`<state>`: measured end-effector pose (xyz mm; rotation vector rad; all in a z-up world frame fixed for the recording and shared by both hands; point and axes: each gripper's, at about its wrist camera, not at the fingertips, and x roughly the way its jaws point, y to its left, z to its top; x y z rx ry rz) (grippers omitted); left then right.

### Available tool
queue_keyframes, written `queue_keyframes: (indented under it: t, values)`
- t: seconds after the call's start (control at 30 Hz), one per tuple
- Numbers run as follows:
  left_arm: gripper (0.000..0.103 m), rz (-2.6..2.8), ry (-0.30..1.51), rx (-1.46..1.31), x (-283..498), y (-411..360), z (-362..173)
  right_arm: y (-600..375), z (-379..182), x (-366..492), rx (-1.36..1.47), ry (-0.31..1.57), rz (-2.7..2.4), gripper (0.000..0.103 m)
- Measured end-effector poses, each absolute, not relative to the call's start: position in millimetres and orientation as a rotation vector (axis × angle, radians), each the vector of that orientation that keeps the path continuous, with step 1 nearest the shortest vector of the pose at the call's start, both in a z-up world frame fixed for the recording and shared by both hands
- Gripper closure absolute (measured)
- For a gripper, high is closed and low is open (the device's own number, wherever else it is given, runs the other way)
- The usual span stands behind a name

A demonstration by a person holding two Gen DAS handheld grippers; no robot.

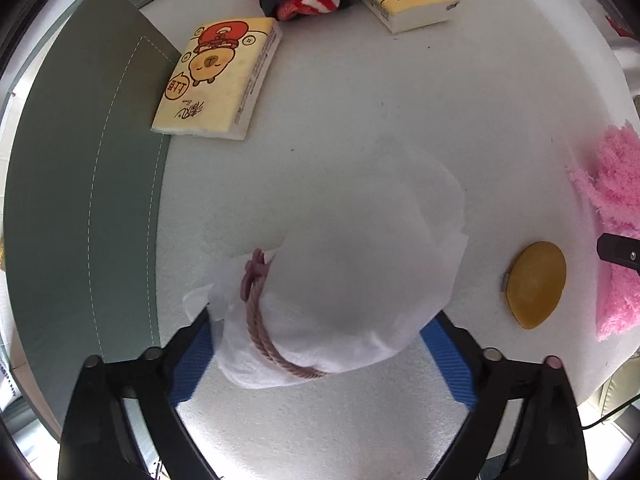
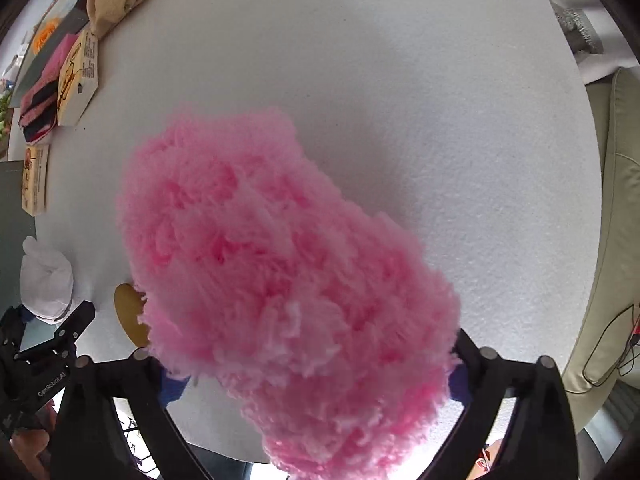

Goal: Organize soft objects
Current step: 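Lift and carry the white bag and pink fluffy toy toward the white box with both tools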

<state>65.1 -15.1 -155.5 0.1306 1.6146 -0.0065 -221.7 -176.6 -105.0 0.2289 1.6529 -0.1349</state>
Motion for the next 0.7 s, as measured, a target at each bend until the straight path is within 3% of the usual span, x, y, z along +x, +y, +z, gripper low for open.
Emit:
queue_keyframes:
  t: [0.13, 0.5, 0.53, 0.6, 0.67, 0.7]
  values:
    - [0.000, -0.021, 1.625, 0.004, 67, -5, -160, -159, -108, -216, 0.109, 1.686, -0.159, 0.000]
    - [0.003, -0.026, 1.658, 0.034, 78, -4, -158, -160, -105, -195, 0.118, 1.748, -0.160, 0.001]
    - [0.008, -0.046, 1.649, 0.048, 80, -5, -155, -158, -102, -193, 0.101, 1.736, -0.151, 0.006]
    - [0.039, -0.099, 1.625, 0.088, 81, -14, -144, -151, -91, -194, 0.052, 1.714, -0.120, 0.024]
    - [0.050, -0.137, 1.627, 0.137, 80, -24, -139, -149, -85, -198, 0.041, 1.712, -0.086, 0.061]
    - [0.053, -0.152, 1.637, 0.136, 80, -25, -138, -151, -84, -200, 0.071, 1.722, -0.072, 0.063]
